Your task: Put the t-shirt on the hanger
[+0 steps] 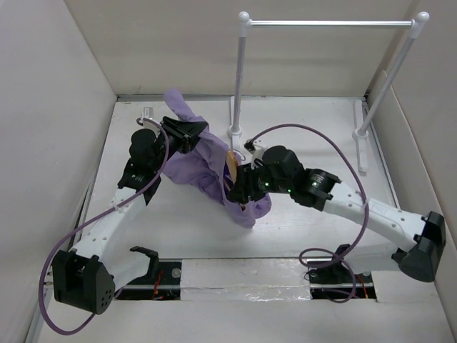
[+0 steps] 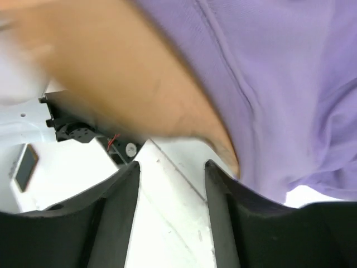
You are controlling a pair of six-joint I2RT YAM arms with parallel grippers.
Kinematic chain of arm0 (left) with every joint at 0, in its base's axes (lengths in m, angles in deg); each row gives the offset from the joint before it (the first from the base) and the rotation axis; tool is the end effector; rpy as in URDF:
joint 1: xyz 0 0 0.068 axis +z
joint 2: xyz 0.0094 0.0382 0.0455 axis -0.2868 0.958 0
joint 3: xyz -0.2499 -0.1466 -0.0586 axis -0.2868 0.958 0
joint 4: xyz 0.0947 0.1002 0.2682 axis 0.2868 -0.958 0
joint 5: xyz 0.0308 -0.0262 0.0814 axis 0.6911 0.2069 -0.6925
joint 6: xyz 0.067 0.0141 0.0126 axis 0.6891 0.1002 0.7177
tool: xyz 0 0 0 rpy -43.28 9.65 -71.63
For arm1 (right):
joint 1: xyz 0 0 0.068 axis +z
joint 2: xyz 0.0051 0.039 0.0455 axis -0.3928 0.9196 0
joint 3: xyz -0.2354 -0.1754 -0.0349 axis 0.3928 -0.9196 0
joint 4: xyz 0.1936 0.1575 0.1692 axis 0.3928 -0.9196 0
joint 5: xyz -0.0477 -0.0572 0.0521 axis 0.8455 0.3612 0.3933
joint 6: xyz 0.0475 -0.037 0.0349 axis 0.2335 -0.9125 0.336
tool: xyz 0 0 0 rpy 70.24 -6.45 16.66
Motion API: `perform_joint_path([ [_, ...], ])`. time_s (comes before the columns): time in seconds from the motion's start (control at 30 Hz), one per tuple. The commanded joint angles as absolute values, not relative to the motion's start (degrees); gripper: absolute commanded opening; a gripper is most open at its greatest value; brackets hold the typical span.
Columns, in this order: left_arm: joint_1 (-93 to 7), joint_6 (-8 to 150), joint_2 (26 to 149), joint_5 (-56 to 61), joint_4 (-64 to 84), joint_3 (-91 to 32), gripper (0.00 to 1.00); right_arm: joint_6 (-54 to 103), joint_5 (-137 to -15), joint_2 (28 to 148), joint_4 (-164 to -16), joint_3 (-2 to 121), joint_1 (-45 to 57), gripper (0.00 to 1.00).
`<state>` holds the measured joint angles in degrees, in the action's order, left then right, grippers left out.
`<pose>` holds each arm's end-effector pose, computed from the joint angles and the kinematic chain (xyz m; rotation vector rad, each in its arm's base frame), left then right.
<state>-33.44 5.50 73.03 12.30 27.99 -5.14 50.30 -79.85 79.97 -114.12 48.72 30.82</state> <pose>0.2843 -0.1040 0.3698 -0.5669 1.5727 -1.5167 0.1903 0.2800 0.3396 -0.5572 2.2582 1.0448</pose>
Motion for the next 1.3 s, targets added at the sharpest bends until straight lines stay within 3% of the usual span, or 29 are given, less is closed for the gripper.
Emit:
perform_joint_path([
  [0.0,-33.4,2.3,70.6,14.3,30.1,-5.5,0.0,48.2,-73.9,73.4,-106.6,45.5,31.4,0.5],
  [0.03,-33.4,2.6,70.7,14.3,29.7,-5.6,0.0,48.3,-73.1,72.4,-105.0,44.1,31.4,0.37],
  [0.07,-33.4,2.7,70.8,14.2,29.0,-5.9,0.0,48.5,-72.1,71.2,-102.2,42.9,31.4,0.09],
  [0.13,-33.4,2.8,71.0,14.1,28.7,-6.3,0.0,48.6,-71.3,69.9,-99.3,39.6,31.4,0.0],
  [0.23,-33.4,3.7,70.8,13.6,27.5,-6.4,0.0,48.1,-69.3,71.5,-96.1,37.5,31.4,0.04],
  [0.27,-33.4,3.9,70.7,13.2,26.9,-6.4,0.0,47.8,-68.9,71.8,-95.1,37.5,31.4,0.2],
  [0.37,-33.4,4.5,69.9,12.6,26.2,-5.7,0.0,48.3,-65.2,72.3,-92.1,36.8,32.1,0.38],
  [0.83,-33.4,4.8,68.3,12.0,25.2,-4.1,0.0,48.1,-62.2,79.1,-90.4,40.0,32.6,0.35],
  [1.0,-33.4,4.1,68.4,12.7,24.6,-4.6,0.0,48.2,-56.6,78.7,-87.8,39.3,33.1,0.41],
  [1.13,-33.4,3.0,68.9,13.3,24.7,-4.6,0.0,48.0,-50.8,79.1,-86.9,38.8,34.3,0.38],
  [1.2,-33.4,2.9,69.0,13.4,24.6,-4.8,0.0,47.9,-48.7,78.8,-85.6,38.3,34.3,0.13],
  [1.27,-33.4,3.7,69.0,12.9,23.6,-5.2,0.0,48.1,-47.9,77.9,-84.8,37.5,34.3,0.0],
])
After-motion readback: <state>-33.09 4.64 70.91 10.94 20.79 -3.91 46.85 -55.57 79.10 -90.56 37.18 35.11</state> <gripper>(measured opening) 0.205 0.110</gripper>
